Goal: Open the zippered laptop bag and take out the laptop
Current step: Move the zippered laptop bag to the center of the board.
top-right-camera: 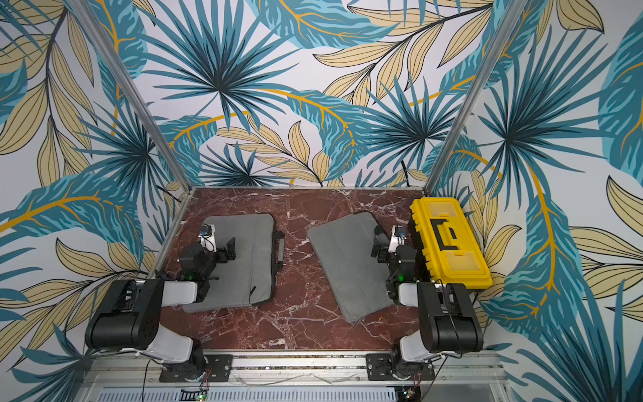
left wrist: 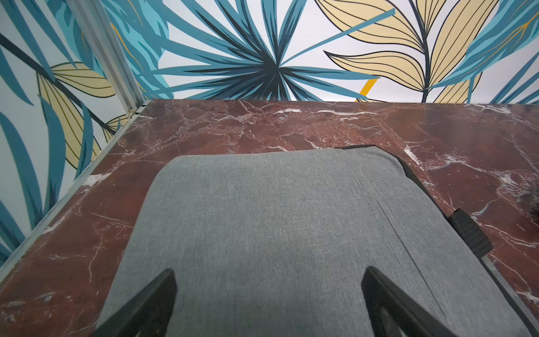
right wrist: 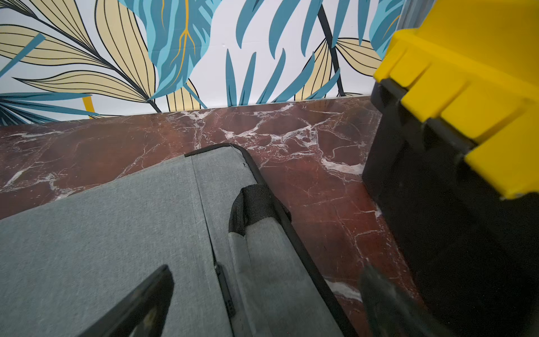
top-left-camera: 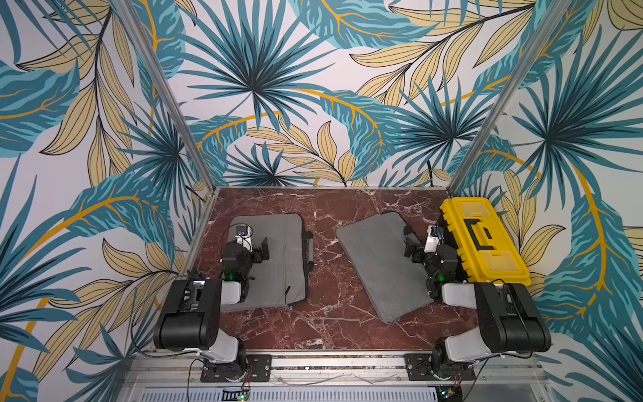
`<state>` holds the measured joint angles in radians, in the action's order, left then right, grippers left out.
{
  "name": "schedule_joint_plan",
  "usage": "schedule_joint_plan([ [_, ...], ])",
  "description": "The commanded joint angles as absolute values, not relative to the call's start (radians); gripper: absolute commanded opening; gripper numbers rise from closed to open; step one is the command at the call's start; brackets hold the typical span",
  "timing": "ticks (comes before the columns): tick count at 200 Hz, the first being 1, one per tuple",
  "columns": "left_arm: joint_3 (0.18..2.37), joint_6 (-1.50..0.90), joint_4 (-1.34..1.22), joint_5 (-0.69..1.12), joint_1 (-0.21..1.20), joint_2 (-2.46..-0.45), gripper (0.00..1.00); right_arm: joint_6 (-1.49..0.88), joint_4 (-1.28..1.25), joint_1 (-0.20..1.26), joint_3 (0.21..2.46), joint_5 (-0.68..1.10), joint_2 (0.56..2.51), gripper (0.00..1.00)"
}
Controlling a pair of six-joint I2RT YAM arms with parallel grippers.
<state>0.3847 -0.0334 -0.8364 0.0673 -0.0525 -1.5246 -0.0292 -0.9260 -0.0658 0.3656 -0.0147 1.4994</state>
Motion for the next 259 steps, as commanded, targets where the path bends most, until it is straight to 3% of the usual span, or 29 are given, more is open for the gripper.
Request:
schedule_joint_plan([
  [1,0.408,-0.028,-0.833,0.064,-0.056,-1.525,1.00,-0.023,-0.917,-0.064,0.371,-0.025,1.502,1.00],
  [259,0.407,-0.030,-0.834,0.059,-0.057,-1.524,1.00,-0.025,-0.936,-0.064,0.363,-0.028,1.499,1.00],
])
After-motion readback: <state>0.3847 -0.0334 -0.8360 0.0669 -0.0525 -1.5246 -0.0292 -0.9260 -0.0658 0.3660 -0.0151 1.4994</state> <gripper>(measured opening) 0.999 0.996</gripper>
